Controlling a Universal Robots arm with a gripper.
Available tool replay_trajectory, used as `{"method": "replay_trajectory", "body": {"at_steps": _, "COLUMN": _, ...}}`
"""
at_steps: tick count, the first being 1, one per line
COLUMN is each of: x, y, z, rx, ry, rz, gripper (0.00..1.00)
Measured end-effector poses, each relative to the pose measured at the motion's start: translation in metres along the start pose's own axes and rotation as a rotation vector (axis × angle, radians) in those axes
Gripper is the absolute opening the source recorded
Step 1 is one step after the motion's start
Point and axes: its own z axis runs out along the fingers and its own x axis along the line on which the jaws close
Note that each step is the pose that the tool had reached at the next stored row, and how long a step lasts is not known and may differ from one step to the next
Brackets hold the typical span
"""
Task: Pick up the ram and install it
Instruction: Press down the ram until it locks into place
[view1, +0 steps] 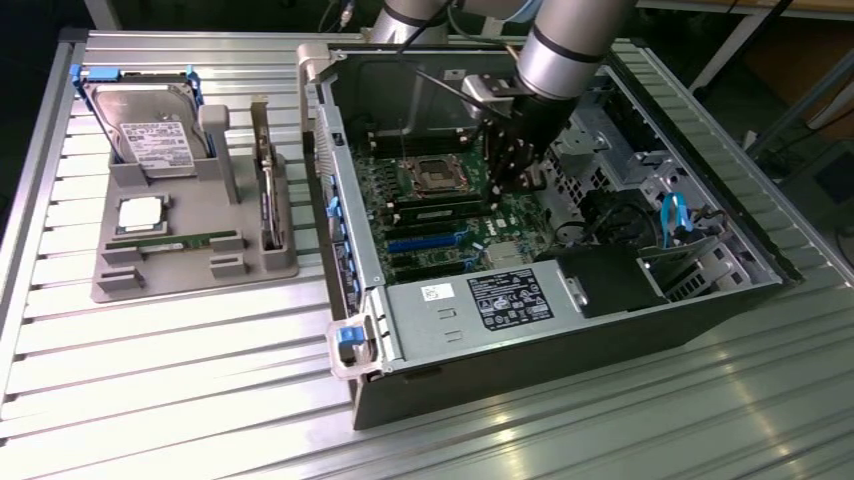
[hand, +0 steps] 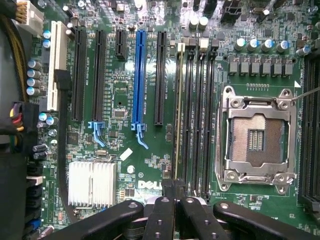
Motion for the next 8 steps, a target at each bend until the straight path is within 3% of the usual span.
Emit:
{"method": "replay_trajectory", "body": {"at_steps": 2, "x": 0.0, "y": 0.0001, "z": -0.0023, "rx": -0.0028, "ry": 0.0, "rz": 0.0, "gripper": 0.11}}
{"method": "replay_trajectory", "body": {"at_steps": 3, "x": 0.001, "y": 0.0009, "z": -0.0124, "rx": -0.0113, "ry": -0.0005, "rz": -0.001, "gripper": 0.11}}
{"method": "replay_trajectory", "body": {"at_steps": 8, "x": 0.001, "y": 0.0029, "z": -0.0144, "rx": -0.0114, "ry": -0.0003, "rz": -0.001, "gripper": 0.11}}
